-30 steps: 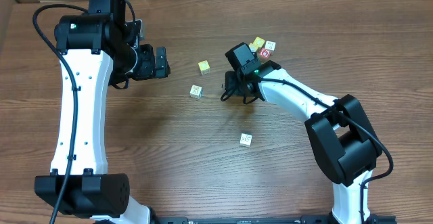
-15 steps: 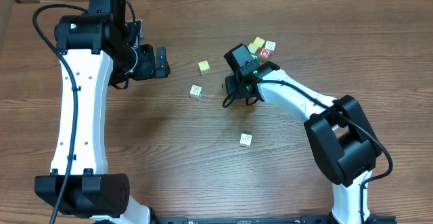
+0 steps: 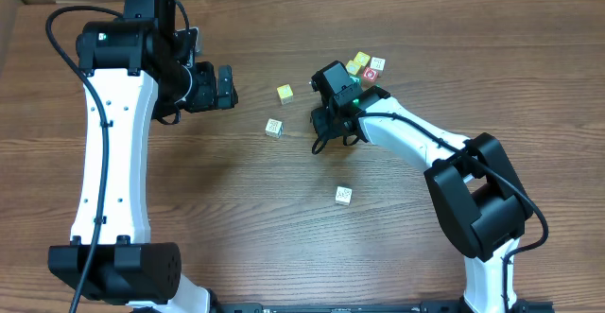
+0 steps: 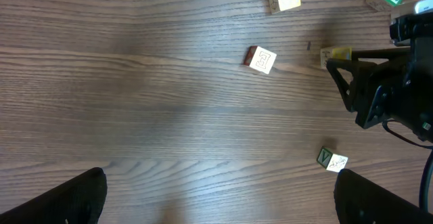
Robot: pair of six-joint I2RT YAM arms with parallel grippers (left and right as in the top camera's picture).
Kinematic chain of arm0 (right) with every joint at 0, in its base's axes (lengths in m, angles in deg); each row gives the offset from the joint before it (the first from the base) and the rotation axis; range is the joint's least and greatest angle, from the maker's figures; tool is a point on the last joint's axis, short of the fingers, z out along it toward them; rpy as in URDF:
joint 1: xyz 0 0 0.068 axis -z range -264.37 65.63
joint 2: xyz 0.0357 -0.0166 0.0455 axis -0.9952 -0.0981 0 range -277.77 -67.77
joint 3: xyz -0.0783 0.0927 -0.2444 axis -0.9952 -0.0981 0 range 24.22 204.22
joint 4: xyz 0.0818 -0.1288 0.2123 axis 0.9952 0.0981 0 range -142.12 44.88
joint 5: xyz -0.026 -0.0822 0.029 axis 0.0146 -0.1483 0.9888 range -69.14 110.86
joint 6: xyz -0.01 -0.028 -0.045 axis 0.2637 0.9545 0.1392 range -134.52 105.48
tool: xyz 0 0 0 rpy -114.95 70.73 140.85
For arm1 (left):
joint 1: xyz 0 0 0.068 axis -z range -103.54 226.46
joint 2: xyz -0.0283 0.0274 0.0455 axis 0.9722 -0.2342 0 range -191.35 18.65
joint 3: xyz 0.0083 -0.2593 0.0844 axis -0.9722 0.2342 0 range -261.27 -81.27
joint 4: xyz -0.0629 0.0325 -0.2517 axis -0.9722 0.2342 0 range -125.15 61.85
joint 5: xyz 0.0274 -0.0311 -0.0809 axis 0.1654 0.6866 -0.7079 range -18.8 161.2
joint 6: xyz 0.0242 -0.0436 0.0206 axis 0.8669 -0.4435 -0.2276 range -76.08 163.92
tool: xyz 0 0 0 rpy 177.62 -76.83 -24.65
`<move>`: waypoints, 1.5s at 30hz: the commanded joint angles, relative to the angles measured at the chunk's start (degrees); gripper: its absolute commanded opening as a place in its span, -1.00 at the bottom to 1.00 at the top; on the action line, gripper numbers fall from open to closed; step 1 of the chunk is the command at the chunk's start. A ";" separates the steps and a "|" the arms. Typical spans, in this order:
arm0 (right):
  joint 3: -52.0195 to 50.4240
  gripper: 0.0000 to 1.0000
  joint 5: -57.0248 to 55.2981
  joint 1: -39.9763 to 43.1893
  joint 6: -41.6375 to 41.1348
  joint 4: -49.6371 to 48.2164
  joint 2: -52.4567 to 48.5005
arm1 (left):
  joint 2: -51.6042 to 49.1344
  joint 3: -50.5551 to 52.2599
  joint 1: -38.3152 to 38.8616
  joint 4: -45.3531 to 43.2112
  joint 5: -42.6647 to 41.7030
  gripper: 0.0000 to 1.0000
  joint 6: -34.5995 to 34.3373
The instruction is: Flip 3 blocks
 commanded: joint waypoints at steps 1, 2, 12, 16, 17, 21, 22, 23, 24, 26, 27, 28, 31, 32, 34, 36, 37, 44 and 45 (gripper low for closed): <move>0.17 -0.21 -0.11 -0.13 -1.51 -0.55 -0.07 | -0.50 -1.16 -0.31 0.04 0.39 0.99 -0.59; 0.17 -0.21 -0.79 -0.07 -3.02 -0.72 -0.07 | -0.50 -1.16 -0.31 0.04 0.39 0.99 -0.59; 3.58 0.13 -2.03 0.02 -8.35 1.64 -0.04 | -0.50 -1.16 -0.31 0.04 0.39 1.00 -0.59; 13.97 0.15 0.46 1.68 -8.35 11.63 -0.04 | -0.50 -1.16 -0.31 0.04 0.39 0.99 -0.59; 16.52 0.15 1.14 2.10 -8.37 13.92 -0.04 | -0.50 -1.16 -0.31 0.04 0.39 1.00 -0.59; 23.17 0.17 2.29 2.91 -8.35 20.04 -0.04 | -0.50 -1.16 -0.31 0.04 0.39 1.00 -0.59; 23.19 0.17 2.29 2.91 -8.35 20.37 -0.04 | -0.50 -1.16 -0.31 0.04 0.37 1.00 -0.59; 23.08 0.17 2.29 2.91 -8.37 20.98 -0.13 | -0.50 -1.16 -0.31 0.04 0.39 1.00 -0.59; 23.02 0.18 2.27 2.91 -8.37 21.57 -0.63 | -0.50 -1.16 -0.31 0.04 0.39 1.00 -0.59; 23.02 0.35 2.27 2.69 -8.35 22.36 -1.66 | -0.50 -1.16 -0.31 0.04 0.39 0.99 -0.59; 23.02 0.42 2.29 2.51 -8.35 22.56 -2.08 | -0.50 -1.16 -0.31 0.04 0.39 1.00 -0.59; 23.02 0.55 2.40 2.27 -8.35 22.82 -2.51 | -0.50 -1.16 -0.31 0.04 0.39 1.00 -0.59; 23.02 1.00 3.15 1.57 -8.44 22.58 -2.97 | -0.50 -1.16 -0.31 0.04 0.39 0.99 -0.59; 22.95 1.00 3.15 1.36 -9.11 22.34 -3.06 | -0.50 -1.16 -0.31 0.04 0.37 1.00 -0.59; 22.64 1.00 3.13 1.33 -10.36 21.53 -3.08 | -0.50 -1.16 -0.31 0.04 0.39 1.00 -0.59; 22.64 0.36 2.91 1.33 -10.40 21.46 -3.32 | -0.50 -1.16 -0.31 0.04 0.39 1.00 -0.59; 22.64 -0.19 2.86 1.33 -11.41 21.31 -3.63 | -0.50 -1.16 -0.31 0.04 0.39 0.99 -0.59; 22.60 -0.13 -2.64 -0.22 -15.23 21.46 -7.28 | -0.50 -1.16 -0.31 0.04 0.39 1.00 -0.59; 22.60 -0.10 -3.19 -0.46 -15.23 21.55 -7.89 | -0.50 -1.16 -0.31 0.04 0.39 1.00 -0.59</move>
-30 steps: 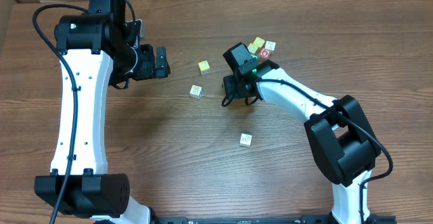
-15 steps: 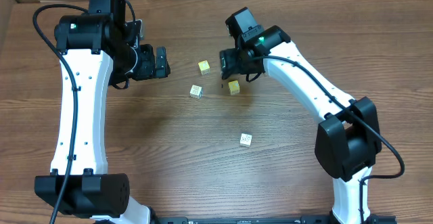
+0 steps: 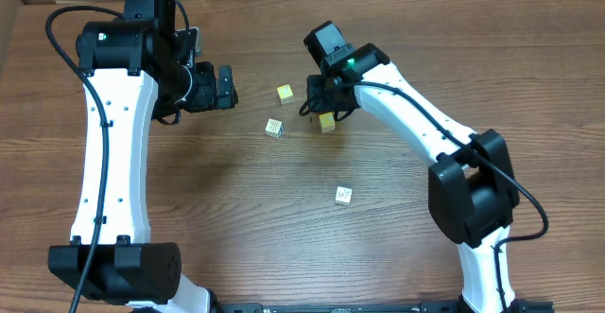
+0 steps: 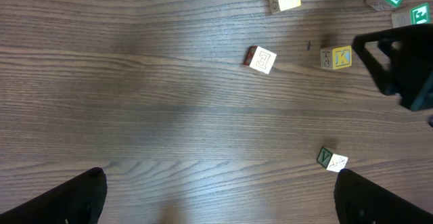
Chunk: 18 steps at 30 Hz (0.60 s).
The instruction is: Flip 3 blocks
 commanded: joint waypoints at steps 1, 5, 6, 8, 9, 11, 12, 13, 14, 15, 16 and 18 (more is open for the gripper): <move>-0.24 -0.09 -3.80 -1.62 -1.07 -0.02 -3.23 | -0.50 -1.16 -0.31 0.04 0.37 1.00 -0.59; -0.24 -0.06 -3.78 -2.29 1.07 0.20 -5.62 | -0.50 -1.16 -0.31 0.04 0.35 1.00 -0.59; -0.24 -0.06 -3.76 -2.40 1.90 0.39 -6.01 | -0.50 -1.16 -0.31 0.04 0.37 1.00 -0.59; -0.24 -0.05 -3.54 -2.45 3.43 1.16 -6.69 | -0.50 -1.16 -0.31 0.04 0.37 0.99 -0.59; -0.24 -0.03 -3.52 -2.45 4.61 1.70 -6.91 | -0.50 -1.16 -0.31 0.04 0.37 1.00 -0.59; -0.42 0.00 -3.56 -2.43 6.54 2.32 -7.02 | -0.50 -1.16 -0.31 0.04 0.35 0.99 -0.59; -0.57 0.03 -3.58 -2.43 7.69 2.29 -7.02 | -0.50 -1.16 -0.31 0.04 0.35 1.00 -0.59; -0.57 0.04 -3.56 -2.43 8.00 2.27 -7.02 | -0.50 -1.16 -0.31 0.04 0.35 1.00 -0.59; -0.57 0.06 -3.56 -2.43 8.00 2.29 -7.02 | -0.50 -1.16 -0.31 0.04 0.37 1.00 -0.59; -0.57 0.07 -3.56 -2.43 7.96 2.29 -7.02 | -0.50 -1.16 -0.31 0.04 0.37 1.00 -0.59; -0.57 0.07 -3.54 -2.43 7.93 2.32 -7.02 | -0.50 -1.16 -0.31 0.04 0.35 1.00 -0.59; -0.55 0.08 -3.54 -2.43 7.74 2.23 -6.99 | -0.50 -1.16 -0.31 0.04 0.37 1.00 -0.59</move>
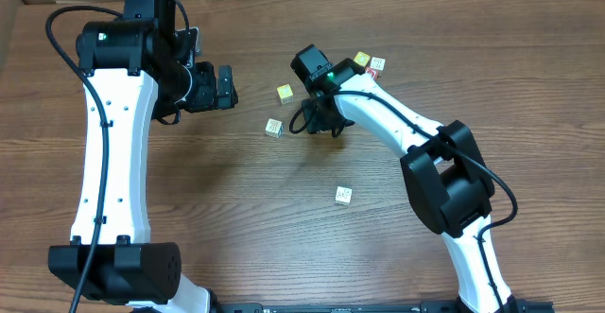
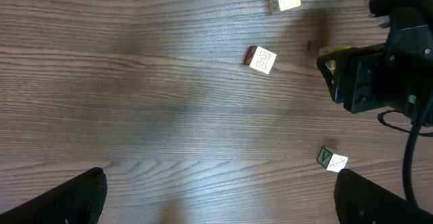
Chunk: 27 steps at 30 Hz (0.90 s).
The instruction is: Flip 3 blocks
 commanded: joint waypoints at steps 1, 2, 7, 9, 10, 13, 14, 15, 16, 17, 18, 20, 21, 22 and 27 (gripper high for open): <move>-0.26 0.08 0.00 -0.02 1.33 -0.22 -0.55 | -0.50 -1.16 -0.31 0.04 0.37 0.99 -0.59; -0.24 0.08 0.00 -0.02 1.25 -0.26 -0.55 | -0.50 -1.16 -0.31 0.04 0.37 1.00 -0.59; -0.24 0.01 -0.02 -0.02 -0.42 -0.59 -0.55 | -0.50 -1.16 -0.31 0.04 0.37 1.00 -0.59; -0.24 -0.01 -0.04 -0.02 -0.96 -1.53 -0.55 | -0.50 -1.16 -0.31 0.04 0.37 1.00 -0.59; -0.24 -0.01 -0.04 -0.02 -1.70 -1.92 -0.55 | -0.50 -1.16 -0.31 0.04 0.37 1.00 -0.59; -0.26 -0.01 -0.04 -0.02 -3.34 -2.69 -0.55 | -0.50 -1.16 -0.31 0.04 0.37 0.99 -0.59; -0.33 -0.01 -0.15 -0.02 -3.39 -2.80 -0.55 | -0.50 -1.16 -0.31 0.04 0.37 1.00 -0.59; -0.35 -0.01 -0.42 -0.02 -3.39 -2.75 -0.55 | -0.50 -1.16 -0.31 0.04 0.37 0.99 -0.59; -0.37 -0.01 -0.98 -0.02 -3.39 -2.56 -0.55 | -0.50 -1.16 -0.31 0.04 0.37 1.00 -0.59; -0.37 -0.02 -1.49 -0.02 -3.37 -2.29 -0.57 | -0.50 -1.16 -0.31 0.04 0.37 1.00 -0.59; -0.42 -0.01 -1.77 -0.02 -3.37 -2.25 -0.55 | -0.50 -1.16 -0.31 0.04 0.35 1.00 -0.59; -0.46 -0.03 -1.77 -0.02 -3.39 -2.32 -0.55 | -0.50 -1.16 -0.31 0.04 0.35 1.00 -0.59; -0.46 -0.09 -1.77 -0.02 -3.39 -2.32 -0.55 | -0.50 -1.16 -0.31 0.04 0.35 1.00 -0.59; -0.46 -0.17 -1.75 -0.02 -3.41 -2.29 -0.55 | -0.50 -1.16 -0.31 0.04 0.35 0.99 -0.59; -0.46 -0.22 -1.70 -0.02 -3.45 -1.46 -0.55 | -0.50 -1.16 -0.31 0.04 0.37 1.00 -0.59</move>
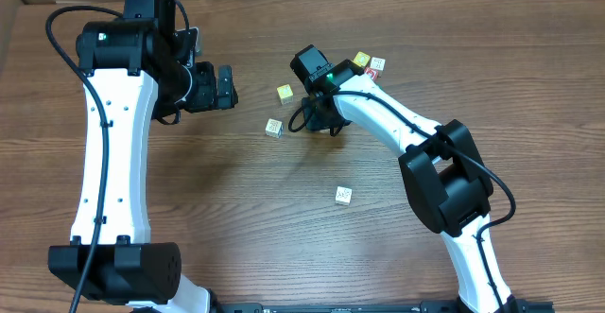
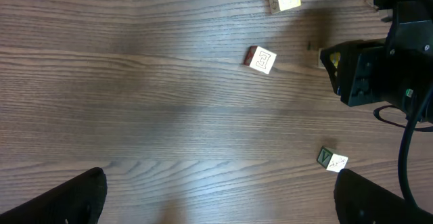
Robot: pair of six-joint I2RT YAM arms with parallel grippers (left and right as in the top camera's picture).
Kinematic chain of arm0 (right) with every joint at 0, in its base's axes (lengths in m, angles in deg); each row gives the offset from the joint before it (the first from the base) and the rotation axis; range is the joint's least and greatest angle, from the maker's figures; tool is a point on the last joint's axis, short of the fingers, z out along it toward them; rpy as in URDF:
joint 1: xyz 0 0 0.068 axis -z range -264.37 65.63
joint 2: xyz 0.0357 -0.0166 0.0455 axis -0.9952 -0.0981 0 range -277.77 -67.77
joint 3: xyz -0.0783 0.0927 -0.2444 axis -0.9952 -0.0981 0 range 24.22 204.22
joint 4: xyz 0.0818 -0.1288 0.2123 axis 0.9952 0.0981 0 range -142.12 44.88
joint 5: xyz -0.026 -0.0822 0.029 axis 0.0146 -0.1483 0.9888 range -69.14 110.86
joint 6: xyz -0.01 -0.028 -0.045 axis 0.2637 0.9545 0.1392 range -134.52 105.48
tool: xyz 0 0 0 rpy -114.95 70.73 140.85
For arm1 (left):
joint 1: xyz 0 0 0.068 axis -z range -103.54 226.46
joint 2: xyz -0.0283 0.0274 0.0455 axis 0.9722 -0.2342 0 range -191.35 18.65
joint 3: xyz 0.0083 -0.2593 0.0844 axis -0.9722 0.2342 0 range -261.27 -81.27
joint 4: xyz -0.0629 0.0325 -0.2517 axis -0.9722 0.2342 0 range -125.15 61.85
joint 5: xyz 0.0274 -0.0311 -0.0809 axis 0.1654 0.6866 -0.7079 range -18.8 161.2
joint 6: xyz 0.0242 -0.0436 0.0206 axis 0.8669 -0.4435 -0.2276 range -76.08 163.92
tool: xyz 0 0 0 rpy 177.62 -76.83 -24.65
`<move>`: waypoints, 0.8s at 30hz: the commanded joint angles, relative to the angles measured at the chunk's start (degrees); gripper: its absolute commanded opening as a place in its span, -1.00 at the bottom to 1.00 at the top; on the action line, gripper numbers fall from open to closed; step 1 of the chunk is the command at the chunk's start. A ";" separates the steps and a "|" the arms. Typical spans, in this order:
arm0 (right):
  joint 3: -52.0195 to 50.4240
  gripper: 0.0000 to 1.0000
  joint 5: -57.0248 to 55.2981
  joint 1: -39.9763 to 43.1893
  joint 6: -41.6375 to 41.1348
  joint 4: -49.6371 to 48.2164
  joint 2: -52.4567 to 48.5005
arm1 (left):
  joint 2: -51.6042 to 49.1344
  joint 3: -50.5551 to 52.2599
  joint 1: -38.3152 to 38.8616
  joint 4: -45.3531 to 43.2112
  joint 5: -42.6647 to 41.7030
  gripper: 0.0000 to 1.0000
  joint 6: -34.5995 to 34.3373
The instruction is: Flip 3 blocks
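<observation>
Several lettered wooden blocks lie on the table. A yellow one (image 1: 285, 93) and a white one (image 1: 273, 128) sit left of my right gripper (image 1: 318, 121). Another white block (image 1: 344, 195) lies nearer the front. My right gripper is down over a yellow block (image 2: 329, 57), of which only an edge shows in the left wrist view; its jaws are hidden. My left gripper (image 1: 225, 88) hangs high over the table's left part, wide open and holding nothing. Its dark fingertips (image 2: 74, 197) show in the bottom corners.
A small cluster of blocks (image 1: 369, 64) sits at the back, just behind the right arm. A green-and-white block (image 2: 331, 160) shows low in the left wrist view. The brown wooden table (image 1: 189, 209) stretches across the whole scene.
My right gripper has shifted only slightly over the yellow block, so a little more of the block's edge shows. The left arm and the other blocks have not moved.
My right gripper first stood at the yellow block with its fingers by it. Then it was raised toward the back, and the block lay free with a K face up. After that it was down over the same block, where it remains.
</observation>
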 commanded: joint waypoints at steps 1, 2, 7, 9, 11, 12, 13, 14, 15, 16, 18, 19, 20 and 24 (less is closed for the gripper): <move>-0.42 -0.22 -0.57 -0.02 -0.31 0.57 -0.22 | -0.50 -1.16 -0.31 0.04 0.37 1.00 -0.59; -0.42 -0.22 -0.39 -0.02 -0.31 0.87 -0.22 | -0.50 -1.16 -0.31 0.04 0.37 1.00 -0.59; -0.13 -0.34 0.04 -0.02 -0.33 2.64 0.48 | -0.50 -1.16 -0.31 0.04 0.39 1.00 -0.59; -0.13 -0.37 0.04 -0.02 -0.68 3.02 1.79 | -0.50 -1.16 -0.31 0.04 0.39 0.99 -0.59; -0.13 -0.37 0.28 -0.02 -0.74 3.02 2.60 | -0.50 -1.16 -0.31 0.04 0.39 1.00 -0.59; -0.13 -0.37 0.68 -0.02 -0.74 3.04 3.04 | -0.50 -1.16 -0.31 0.04 0.39 0.99 -0.59; -0.13 -0.37 1.18 -0.02 -0.72 3.21 3.30 | -0.50 -1.16 -0.31 0.04 0.37 1.00 -0.59; -0.13 -0.37 1.84 -0.02 -0.74 3.58 3.50 | -0.50 -1.16 -0.31 0.04 0.39 1.00 -0.59; -0.13 -0.38 2.97 -0.04 -0.74 4.13 3.50 | -0.50 -1.16 -0.31 0.04 0.39 0.99 -0.59; -0.13 -0.38 4.37 -0.07 -0.74 4.85 3.50 | -0.50 -1.16 -0.31 0.04 0.39 1.00 -0.59; -0.15 -0.42 7.26 -0.07 -0.96 6.75 3.50 | -0.50 -1.16 -0.31 0.04 0.39 1.00 -0.59; -0.15 -0.42 8.22 -0.09 -1.90 7.80 3.50 | -0.50 -1.16 -0.31 0.04 0.39 0.99 -0.59; -0.15 -0.42 9.25 -0.11 -2.75 8.96 3.50 | -0.50 -1.16 -0.31 0.04 0.39 0.99 -0.59; -0.15 -0.42 13.53 -0.15 -4.11 15.02 3.50 | -0.50 -1.16 -0.31 0.04 0.39 1.00 -0.59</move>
